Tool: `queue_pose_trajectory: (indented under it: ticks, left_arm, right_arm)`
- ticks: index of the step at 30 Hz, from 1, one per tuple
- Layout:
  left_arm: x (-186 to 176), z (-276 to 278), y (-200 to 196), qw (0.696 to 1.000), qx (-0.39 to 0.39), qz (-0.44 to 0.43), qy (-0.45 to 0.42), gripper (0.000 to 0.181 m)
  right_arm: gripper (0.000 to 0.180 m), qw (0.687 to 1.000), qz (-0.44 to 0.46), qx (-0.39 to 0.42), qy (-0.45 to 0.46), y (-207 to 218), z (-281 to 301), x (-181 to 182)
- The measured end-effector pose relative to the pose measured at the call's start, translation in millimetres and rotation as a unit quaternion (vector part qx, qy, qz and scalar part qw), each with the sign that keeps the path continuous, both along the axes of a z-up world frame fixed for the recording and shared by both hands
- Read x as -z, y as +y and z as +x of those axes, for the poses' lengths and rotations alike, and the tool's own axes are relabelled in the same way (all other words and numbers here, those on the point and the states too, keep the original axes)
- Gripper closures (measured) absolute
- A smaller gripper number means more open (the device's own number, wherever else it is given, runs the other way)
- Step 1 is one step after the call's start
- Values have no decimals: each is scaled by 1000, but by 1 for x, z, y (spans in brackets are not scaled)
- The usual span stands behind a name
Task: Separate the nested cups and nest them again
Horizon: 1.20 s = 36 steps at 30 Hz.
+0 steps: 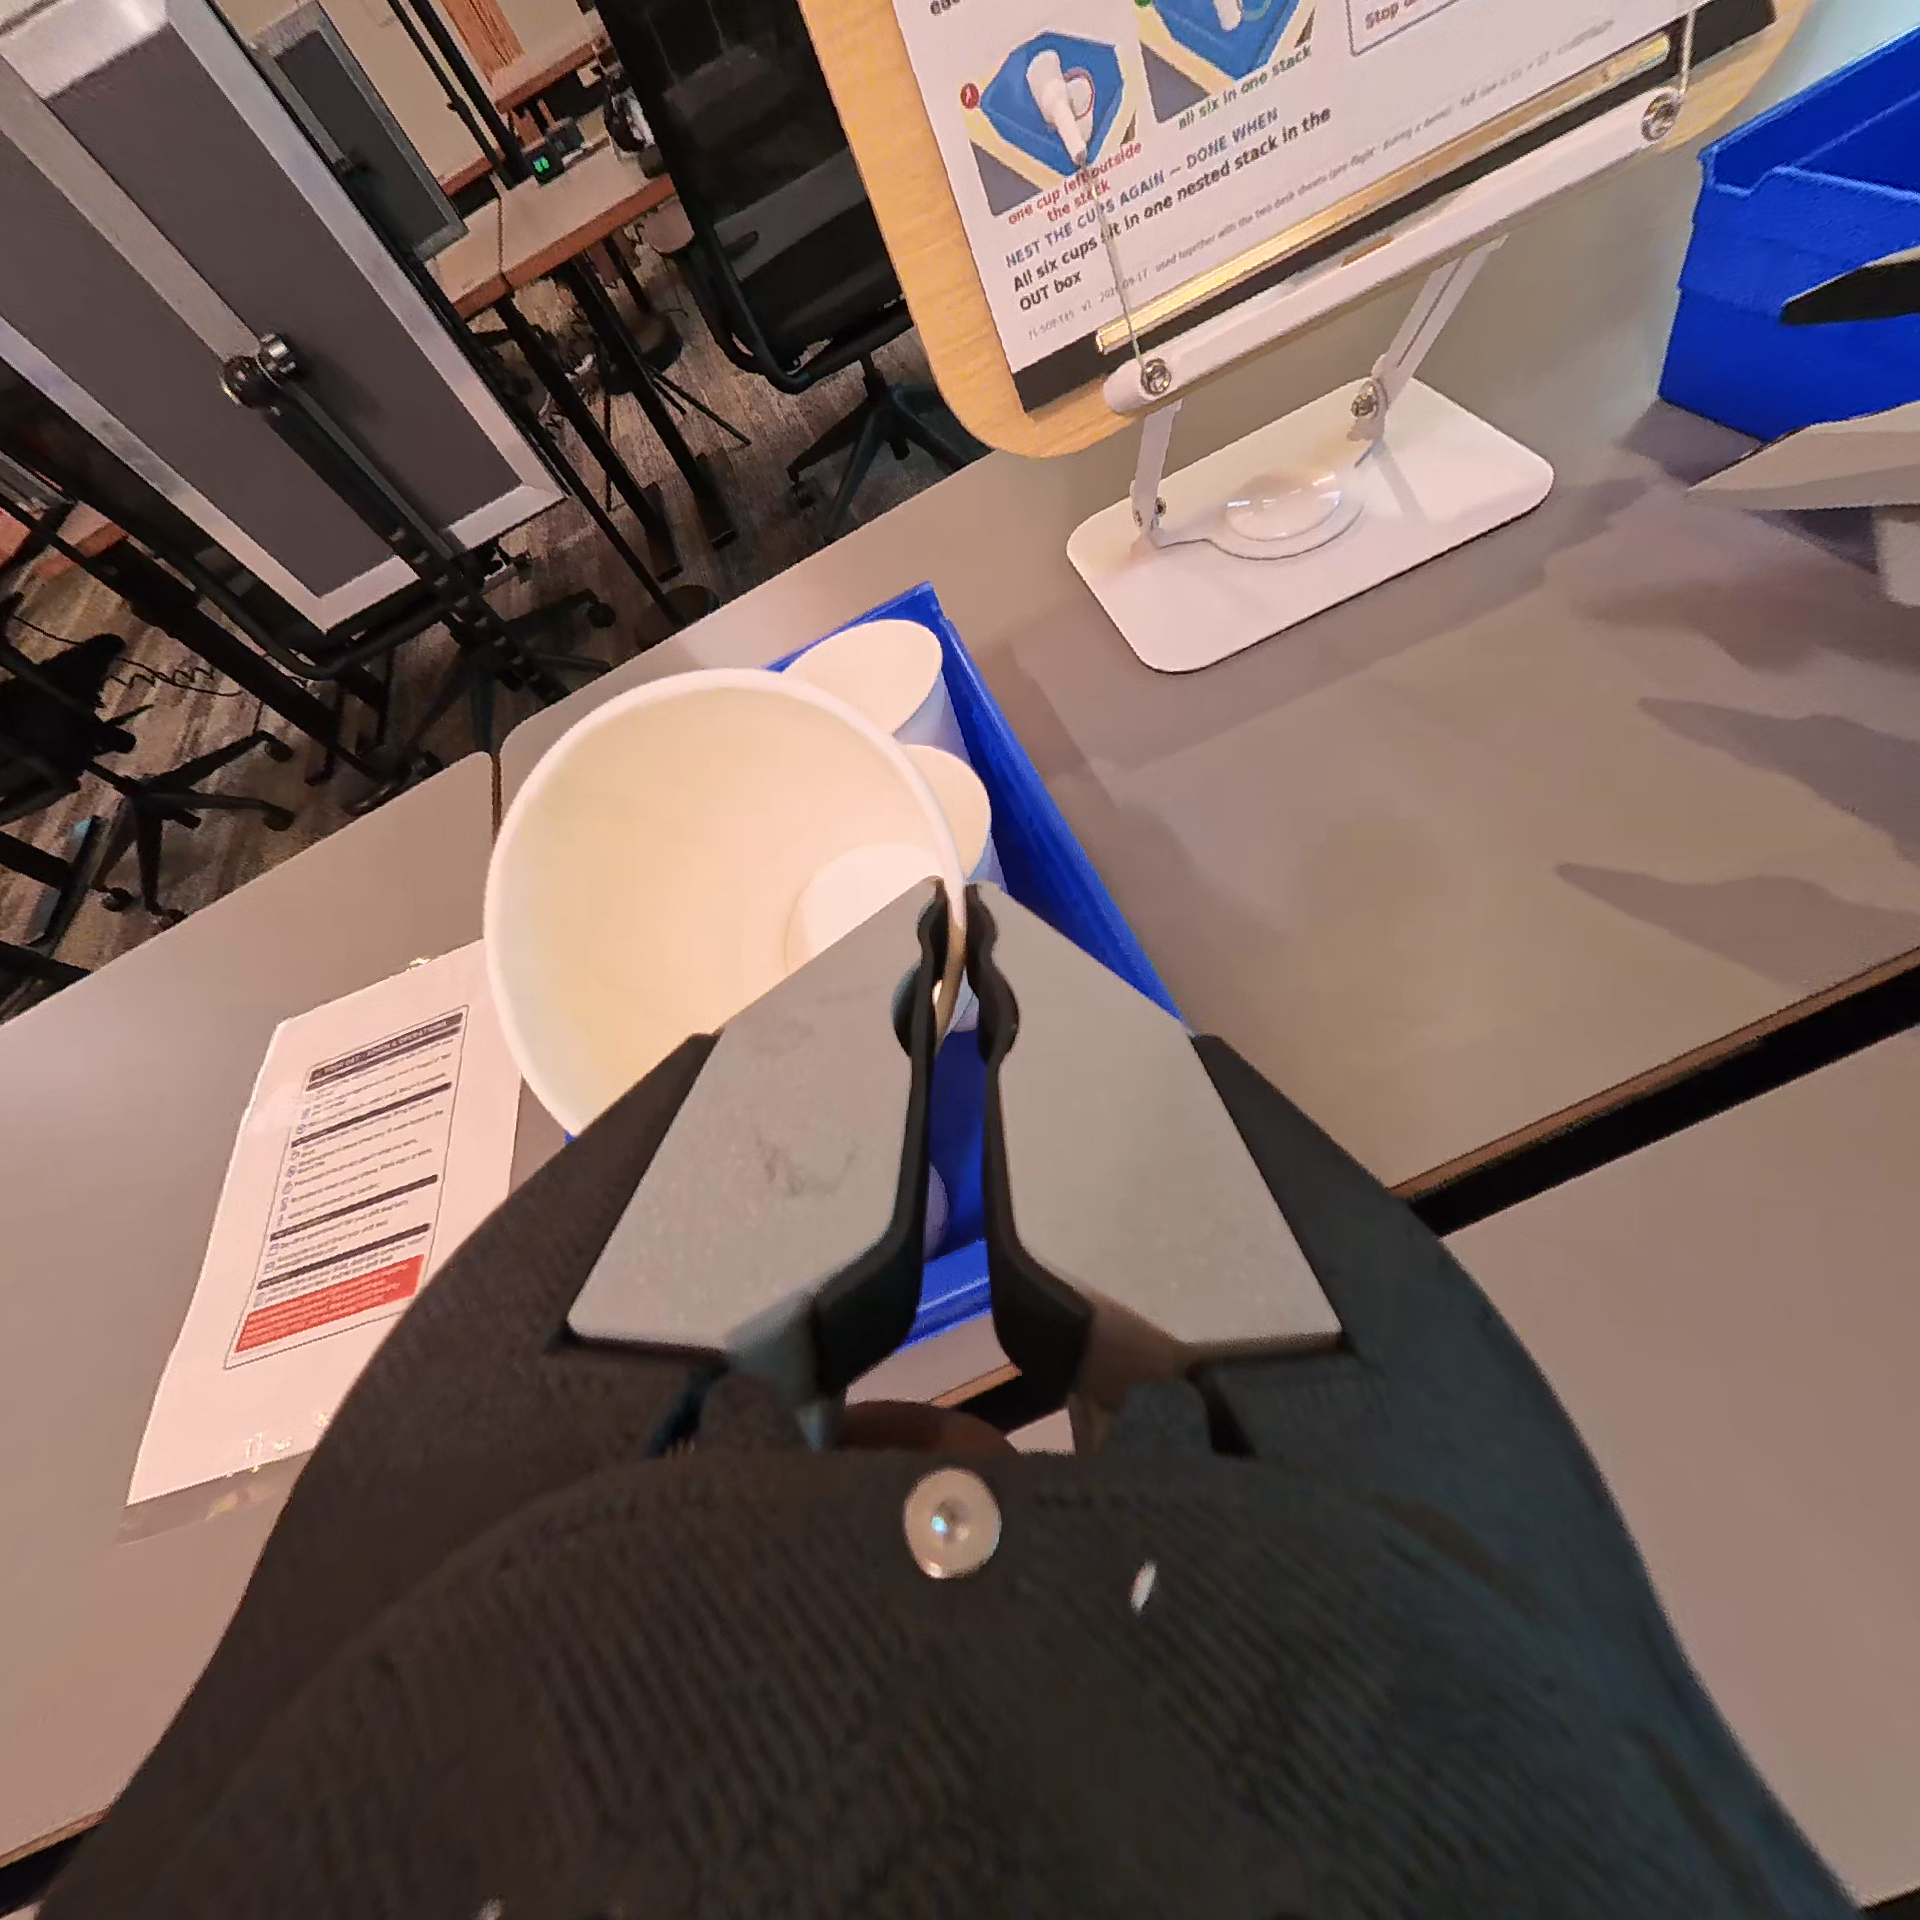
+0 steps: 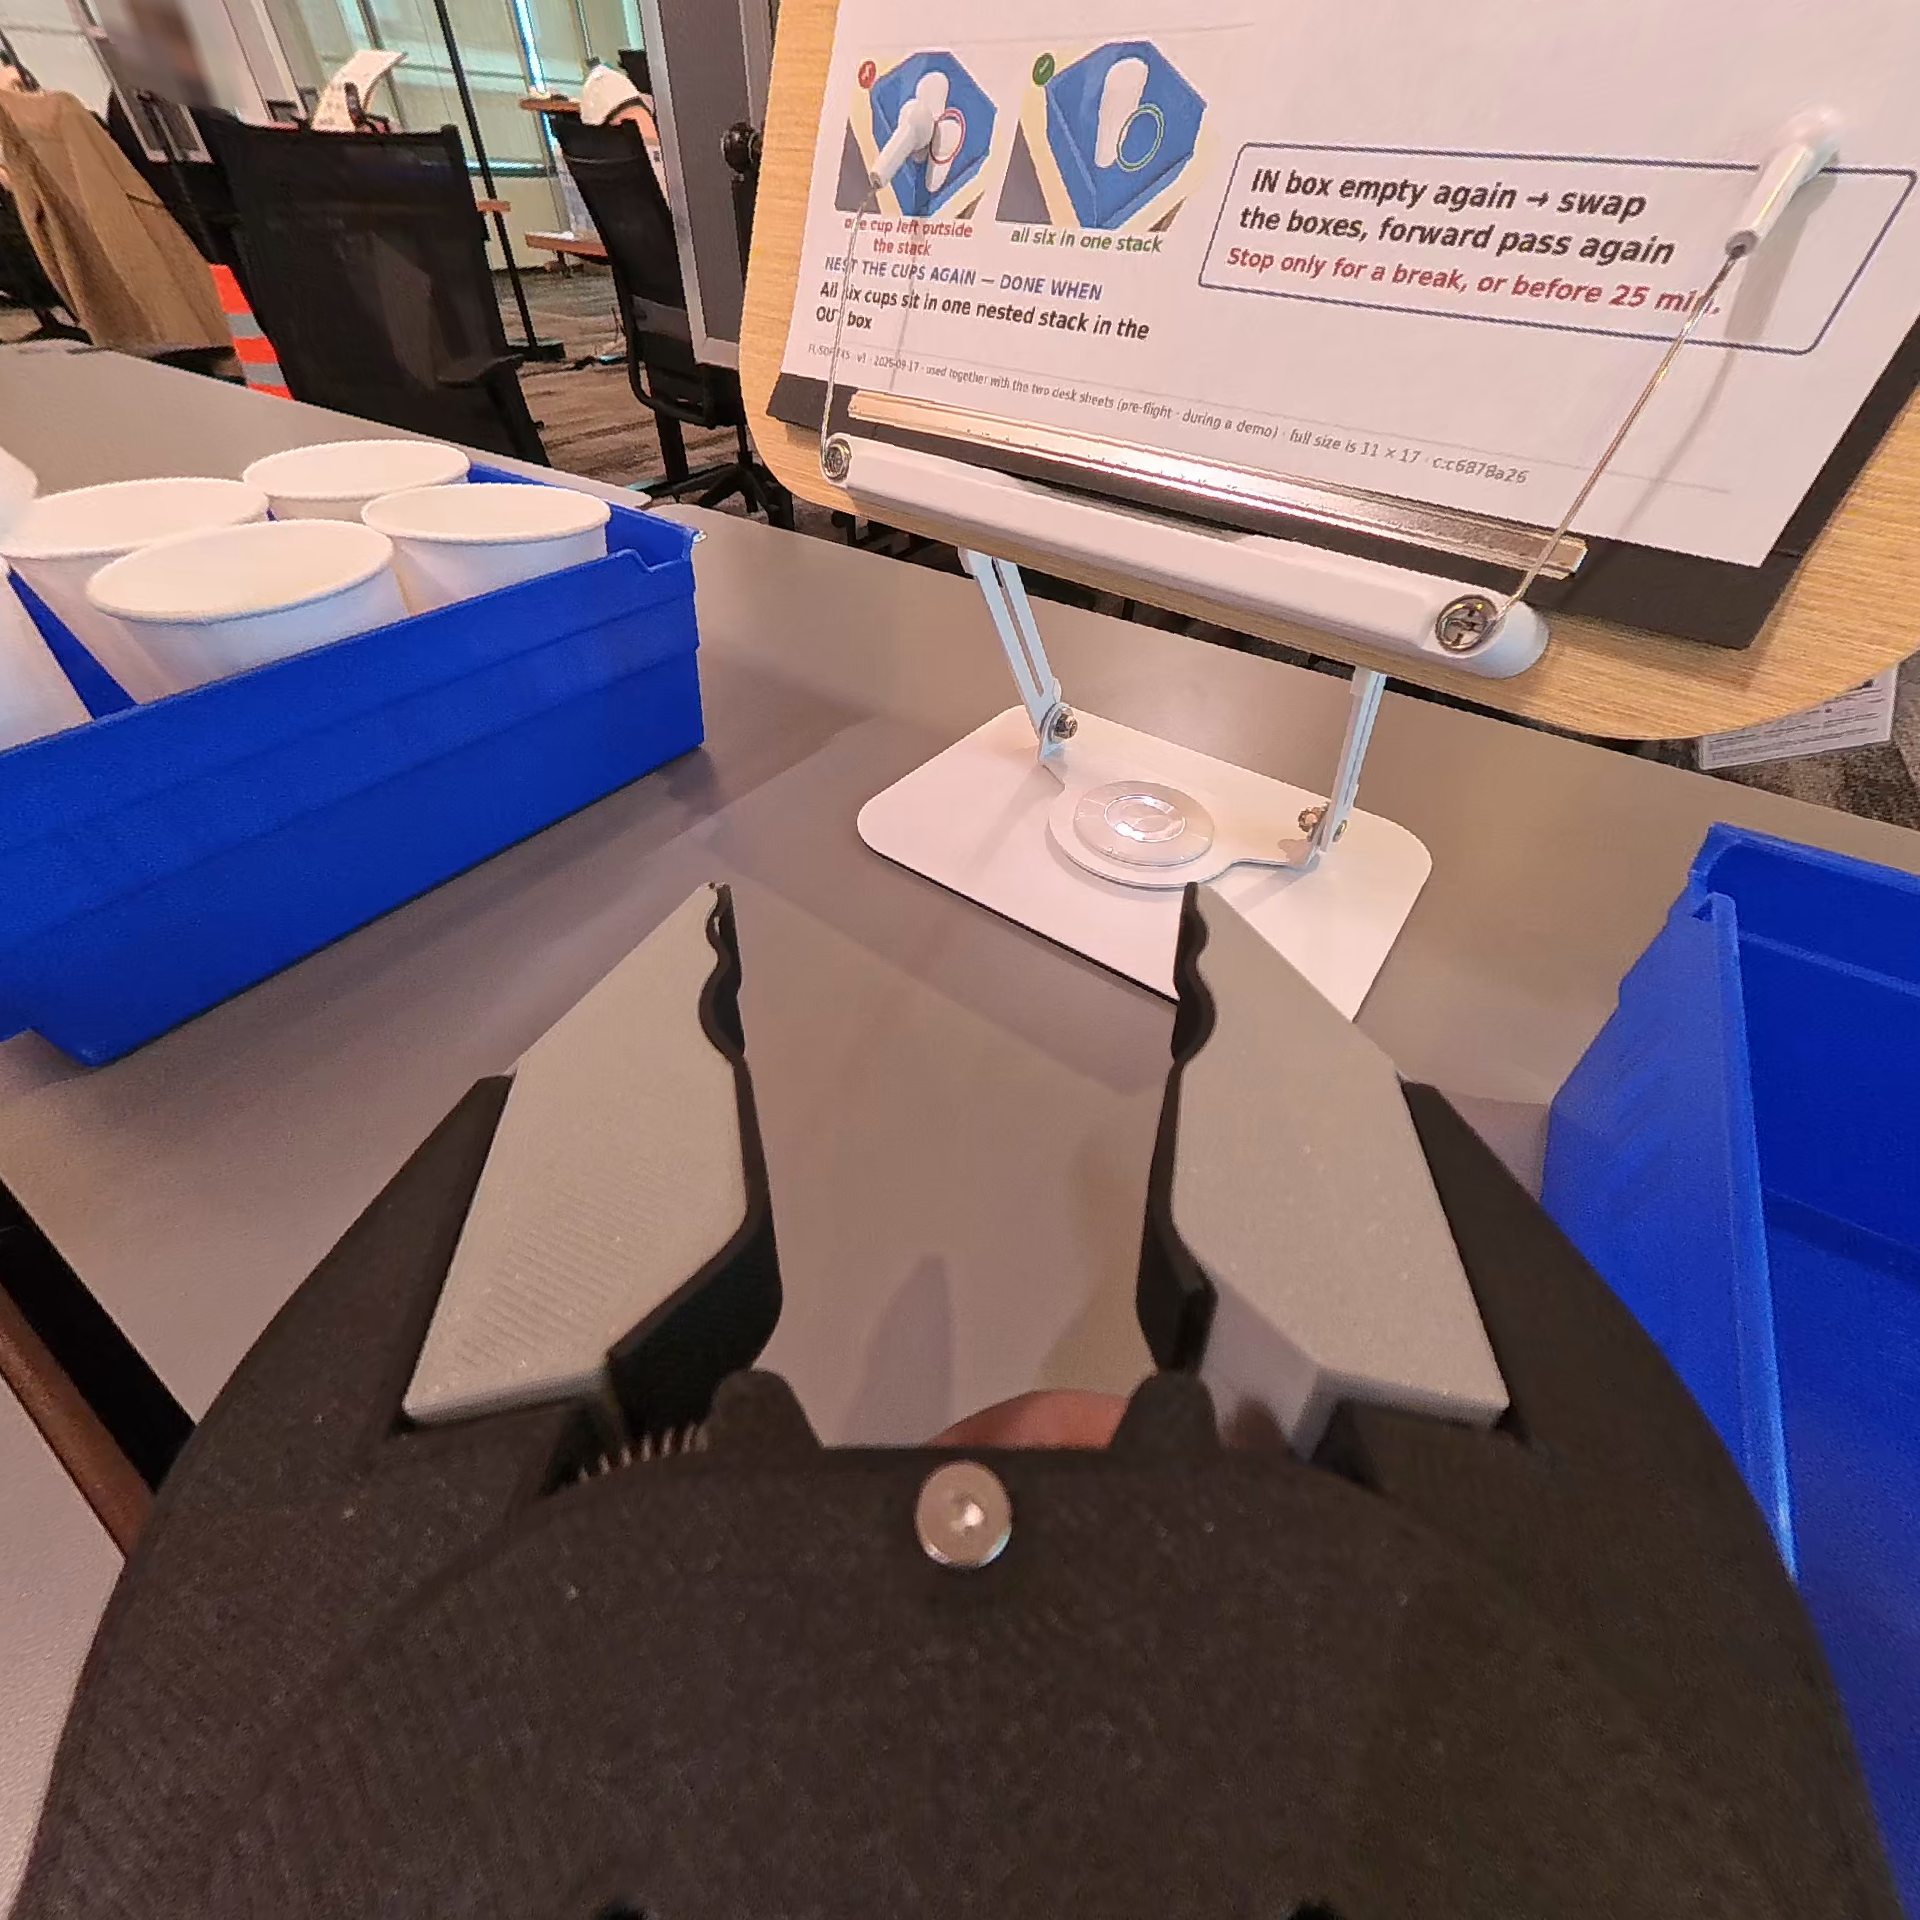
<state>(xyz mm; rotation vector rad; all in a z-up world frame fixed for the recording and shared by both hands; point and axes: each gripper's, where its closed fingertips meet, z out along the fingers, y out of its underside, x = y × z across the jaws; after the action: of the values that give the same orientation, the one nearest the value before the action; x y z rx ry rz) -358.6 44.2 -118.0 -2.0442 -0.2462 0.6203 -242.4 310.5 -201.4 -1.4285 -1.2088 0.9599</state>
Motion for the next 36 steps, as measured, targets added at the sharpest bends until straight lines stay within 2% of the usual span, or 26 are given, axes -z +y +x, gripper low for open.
queue_pose_trajectory:
  ticks: [7,18,24,36]
  left_arm:
    - [-12,11,5,1000,20,5,12,181]
    - [-25,36,22,997,68,19,5,181]
    - [-22,52,34,995,99,13,-5,181]
    - [-4,84,68,986,162,-20,-18,181]
  right_arm:
    - [96,1000,0,-13,10,-4,0,-4]
    - [86,993,20,-93,64,-36,1,-26]
    - [85,984,47,-146,85,-60,2,-35]
    - [85,967,56,-238,66,-100,1,-25]
